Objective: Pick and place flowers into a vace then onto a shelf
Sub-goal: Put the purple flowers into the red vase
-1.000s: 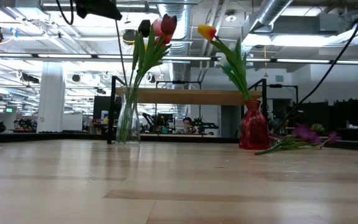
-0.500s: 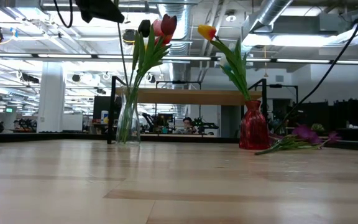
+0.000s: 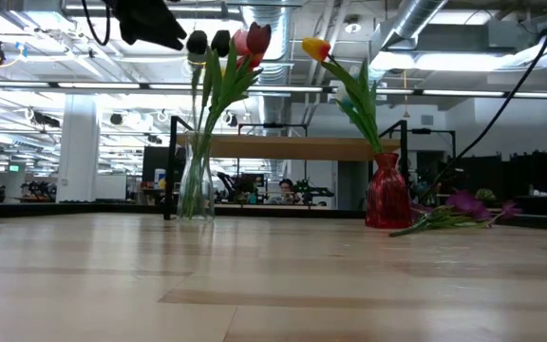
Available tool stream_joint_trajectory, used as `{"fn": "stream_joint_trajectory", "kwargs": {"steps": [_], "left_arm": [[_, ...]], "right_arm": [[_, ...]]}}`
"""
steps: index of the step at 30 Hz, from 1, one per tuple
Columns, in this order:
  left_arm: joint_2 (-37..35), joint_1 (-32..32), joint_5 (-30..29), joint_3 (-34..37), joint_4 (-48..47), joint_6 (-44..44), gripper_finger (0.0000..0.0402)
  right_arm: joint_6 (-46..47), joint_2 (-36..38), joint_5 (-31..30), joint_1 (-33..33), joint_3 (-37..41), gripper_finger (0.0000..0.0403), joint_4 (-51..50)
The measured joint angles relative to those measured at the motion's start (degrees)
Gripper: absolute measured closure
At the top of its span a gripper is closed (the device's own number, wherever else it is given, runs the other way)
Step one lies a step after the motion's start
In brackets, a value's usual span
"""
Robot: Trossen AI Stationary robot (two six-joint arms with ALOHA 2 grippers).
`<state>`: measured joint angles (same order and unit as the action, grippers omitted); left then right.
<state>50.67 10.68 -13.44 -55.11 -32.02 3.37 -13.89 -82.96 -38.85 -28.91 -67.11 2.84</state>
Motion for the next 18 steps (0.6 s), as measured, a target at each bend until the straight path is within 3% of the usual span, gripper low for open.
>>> {"fn": "stream_joint_trajectory", "kwargs": {"steps": [10, 18], "left_arm": [[-1.8, 0.0, -0.5, 0.0, -6.1, 3.4, 0.0209], [-6.5, -2.7, 1.9, 0.0, -6.9, 6.1, 0.0209]], "right_arm": [[3.5, 0.0, -0.1, 0.0, 0.0, 0.0170, -3.4], [16.6, 0.0, -0.3, 0.0, 0.0, 0.0170, -18.0]]}}
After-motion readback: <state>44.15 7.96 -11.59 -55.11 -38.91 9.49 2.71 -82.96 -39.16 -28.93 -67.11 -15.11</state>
